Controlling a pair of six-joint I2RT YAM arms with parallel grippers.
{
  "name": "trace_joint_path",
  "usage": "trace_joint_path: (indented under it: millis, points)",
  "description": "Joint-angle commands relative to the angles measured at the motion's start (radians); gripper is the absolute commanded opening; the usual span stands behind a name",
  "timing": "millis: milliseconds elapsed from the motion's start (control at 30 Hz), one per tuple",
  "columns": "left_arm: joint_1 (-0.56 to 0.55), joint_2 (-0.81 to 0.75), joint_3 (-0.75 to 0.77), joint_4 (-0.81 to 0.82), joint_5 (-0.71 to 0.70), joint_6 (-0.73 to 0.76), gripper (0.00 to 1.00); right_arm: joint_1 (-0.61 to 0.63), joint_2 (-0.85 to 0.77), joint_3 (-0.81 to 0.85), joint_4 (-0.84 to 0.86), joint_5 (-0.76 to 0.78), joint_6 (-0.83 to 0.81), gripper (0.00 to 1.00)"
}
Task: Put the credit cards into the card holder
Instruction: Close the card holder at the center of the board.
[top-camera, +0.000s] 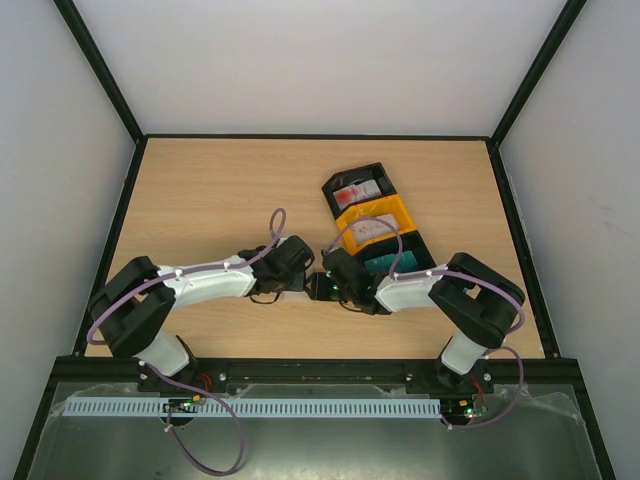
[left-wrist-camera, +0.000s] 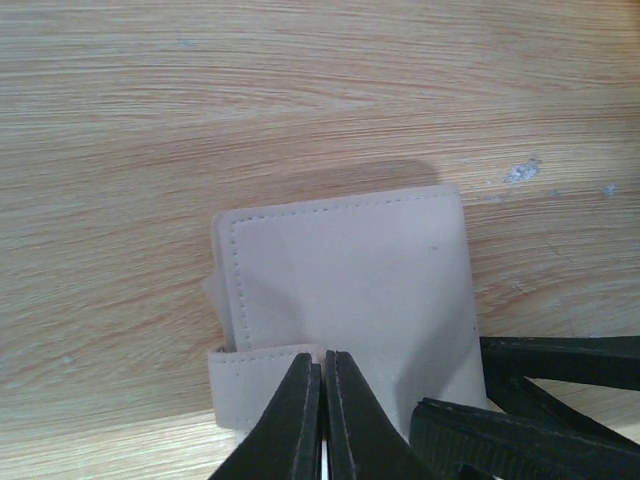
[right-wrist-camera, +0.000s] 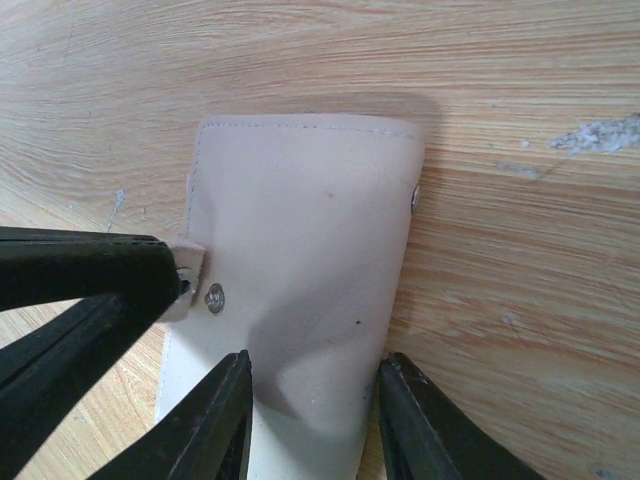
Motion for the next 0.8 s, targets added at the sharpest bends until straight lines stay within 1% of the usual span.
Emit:
trace_joint_path:
  millis: [0, 167, 267, 767]
  points:
    - [-0.005, -0.053, -0.002, -0.065, -0.055, -0.005, 0.03, 0.003, 0.041, -0.016, -0.062, -0.013, 0.006, 0.35]
    - [-0.006, -0.022, 0.016, -0.096, -0.063, 0.019, 0.02, 0.003, 0.048, -0.011, -0.063, -0.016, 0.005, 0.35]
    - [-0.007, -0.002, 0.017, -0.076, -0.025, 0.037, 0.02, 0.002, 0.051, -0.013, -0.063, -0.017, 0.005, 0.36]
    - [-0.011, 0.058, 0.042, -0.04, 0.033, 0.051, 0.03, 0.002, 0.052, -0.015, -0.054, -0.023, 0.007, 0.35]
